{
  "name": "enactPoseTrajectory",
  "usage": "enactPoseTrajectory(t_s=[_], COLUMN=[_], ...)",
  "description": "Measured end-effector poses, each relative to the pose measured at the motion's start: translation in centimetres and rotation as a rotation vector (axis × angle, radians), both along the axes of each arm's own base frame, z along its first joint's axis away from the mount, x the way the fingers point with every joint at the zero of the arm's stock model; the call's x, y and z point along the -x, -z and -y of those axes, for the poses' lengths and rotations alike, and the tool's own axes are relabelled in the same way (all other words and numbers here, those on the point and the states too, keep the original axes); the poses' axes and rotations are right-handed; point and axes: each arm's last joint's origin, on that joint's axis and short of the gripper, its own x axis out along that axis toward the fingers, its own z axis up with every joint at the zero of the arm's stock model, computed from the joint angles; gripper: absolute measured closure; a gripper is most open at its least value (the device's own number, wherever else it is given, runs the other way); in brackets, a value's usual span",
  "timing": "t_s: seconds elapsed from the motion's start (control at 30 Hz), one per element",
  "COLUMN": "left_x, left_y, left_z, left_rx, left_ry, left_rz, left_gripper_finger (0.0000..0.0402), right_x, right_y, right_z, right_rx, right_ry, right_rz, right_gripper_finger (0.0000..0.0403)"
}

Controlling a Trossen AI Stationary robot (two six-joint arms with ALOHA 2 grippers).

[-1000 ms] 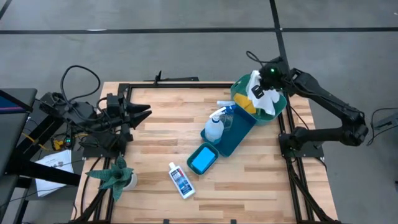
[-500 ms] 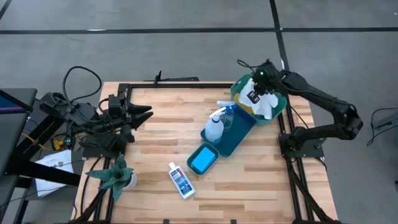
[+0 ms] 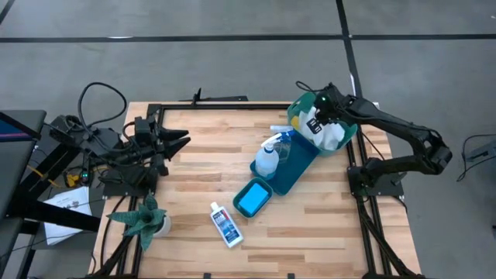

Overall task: Pick & Place Kitchen Items
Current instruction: Put the white microfiber cloth into the top green bin

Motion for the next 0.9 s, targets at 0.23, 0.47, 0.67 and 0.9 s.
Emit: enactPoseTrajectory(t_s=[0.23,0.47,0.67,0.9], left_x=[0.0,0.0,0.0,0.0], left_y=[0.0,-0.2,-0.3,-0.5], left_z=[0.0,0.0,0.0,0.0], left_rx=[0.017,0.032,0.038,0.048], left_ry=[-0.001,-0.001,-0.001,-0.001], left_rz=[0.007,0.031,0.044,0.062], left_gripper_finger=[0.0298,0.0302,0.0302,0.0302], right_x=[-0.7,-2.0,-2.9,-3.3], right_y=[1.8,4.4,6.1,7.0], right_z=[1.3,2.5,3.3,3.7], right_rx=[-0.053,-0.116,-0.139,-0.143], right_ry=[0.012,0.003,-0.001,-0.007], right_rz=[-0.035,-0.073,-0.083,-0.091], right_gripper_finger=[0.0394,0.0393,0.0393,0.0393])
